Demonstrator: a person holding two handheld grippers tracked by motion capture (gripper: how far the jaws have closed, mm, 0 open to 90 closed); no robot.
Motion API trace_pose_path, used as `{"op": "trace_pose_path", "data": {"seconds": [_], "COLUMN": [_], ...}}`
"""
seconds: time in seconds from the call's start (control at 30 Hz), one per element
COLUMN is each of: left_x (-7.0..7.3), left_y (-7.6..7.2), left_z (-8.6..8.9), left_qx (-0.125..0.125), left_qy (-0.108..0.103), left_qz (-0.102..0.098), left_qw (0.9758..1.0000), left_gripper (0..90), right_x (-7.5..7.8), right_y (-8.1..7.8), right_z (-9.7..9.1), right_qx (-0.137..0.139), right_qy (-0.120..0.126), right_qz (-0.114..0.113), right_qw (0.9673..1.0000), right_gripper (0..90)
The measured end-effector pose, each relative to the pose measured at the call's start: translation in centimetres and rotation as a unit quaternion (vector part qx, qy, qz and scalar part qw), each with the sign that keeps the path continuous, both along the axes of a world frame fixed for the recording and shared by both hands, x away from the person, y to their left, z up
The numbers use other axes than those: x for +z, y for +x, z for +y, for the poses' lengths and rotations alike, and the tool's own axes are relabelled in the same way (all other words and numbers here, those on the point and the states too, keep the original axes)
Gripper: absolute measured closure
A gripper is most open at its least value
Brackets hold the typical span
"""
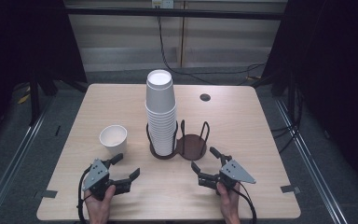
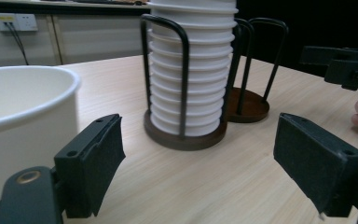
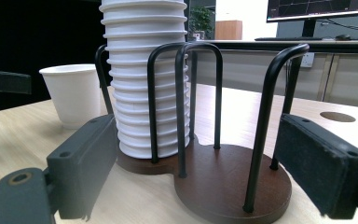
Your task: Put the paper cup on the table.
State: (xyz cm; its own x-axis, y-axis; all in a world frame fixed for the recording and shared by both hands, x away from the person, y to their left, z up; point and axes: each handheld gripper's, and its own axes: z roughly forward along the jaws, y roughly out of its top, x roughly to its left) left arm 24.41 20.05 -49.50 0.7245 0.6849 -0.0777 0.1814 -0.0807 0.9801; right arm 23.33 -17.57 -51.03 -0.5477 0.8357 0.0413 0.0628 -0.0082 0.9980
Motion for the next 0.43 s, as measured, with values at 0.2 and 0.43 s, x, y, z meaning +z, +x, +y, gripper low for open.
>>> {"op": "trace_pose_path", "data": {"seconds": [0.2, 0.43], "left_x": [-1.0, -1.3], "left_y": [-0.4, -1.7], "left_z": [-1.0, -1.0], "left_qx": [0.018, 0.029], "left_qy": [-0.003, -0.018], "left_qz": [-0.009, -0.072], "left_qw": [0.9998, 0.9968], "left_gripper": [15.8, 15.9], "right_x": [0.0, 0.0], "right_y": [0.0, -0.1], "right_z": [0.1, 0.1], "right_qx": [0.001, -0.001], "right_qy": [-0.005, -0.007], "right_qz": [-0.001, -0.002], "right_qw": [1.0, 1.0], "right_gripper": [12.5, 12.6]}}
